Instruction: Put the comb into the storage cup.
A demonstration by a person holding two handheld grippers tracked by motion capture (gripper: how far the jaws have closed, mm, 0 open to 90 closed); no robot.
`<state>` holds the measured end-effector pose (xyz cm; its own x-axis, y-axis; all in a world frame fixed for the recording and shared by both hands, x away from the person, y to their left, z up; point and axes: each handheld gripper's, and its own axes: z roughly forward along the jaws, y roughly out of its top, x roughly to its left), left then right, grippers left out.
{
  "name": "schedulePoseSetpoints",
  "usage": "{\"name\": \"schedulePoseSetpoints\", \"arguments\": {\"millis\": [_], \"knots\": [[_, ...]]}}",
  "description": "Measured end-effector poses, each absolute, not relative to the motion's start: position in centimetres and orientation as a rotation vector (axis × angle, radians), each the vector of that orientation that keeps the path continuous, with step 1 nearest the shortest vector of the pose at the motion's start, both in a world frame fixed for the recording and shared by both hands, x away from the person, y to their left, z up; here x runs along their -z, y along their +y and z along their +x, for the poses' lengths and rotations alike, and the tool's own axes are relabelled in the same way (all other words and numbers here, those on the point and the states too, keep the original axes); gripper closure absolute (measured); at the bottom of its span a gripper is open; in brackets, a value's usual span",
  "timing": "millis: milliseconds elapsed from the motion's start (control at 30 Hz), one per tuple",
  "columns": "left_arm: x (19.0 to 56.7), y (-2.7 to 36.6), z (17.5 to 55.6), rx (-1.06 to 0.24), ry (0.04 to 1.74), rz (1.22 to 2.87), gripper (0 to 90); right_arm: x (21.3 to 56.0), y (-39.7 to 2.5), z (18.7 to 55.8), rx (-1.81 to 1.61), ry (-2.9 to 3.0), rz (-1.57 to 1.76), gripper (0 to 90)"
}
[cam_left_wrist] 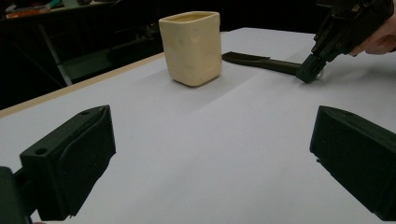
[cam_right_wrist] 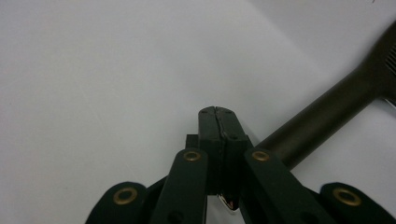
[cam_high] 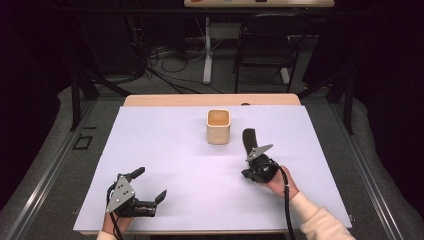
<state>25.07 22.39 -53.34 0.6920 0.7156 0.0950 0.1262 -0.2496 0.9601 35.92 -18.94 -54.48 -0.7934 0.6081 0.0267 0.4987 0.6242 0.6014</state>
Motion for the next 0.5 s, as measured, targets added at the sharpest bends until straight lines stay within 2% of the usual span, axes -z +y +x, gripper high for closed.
{"name": "schedulePoseSetpoints", "arguments": {"millis": [500], "knots": [[53.3,22.4,25.1,-0.645,0.671,1.765,0.2,54.4,-20.1,36.1,-0.888,2.649,0.948,90.0]]}}
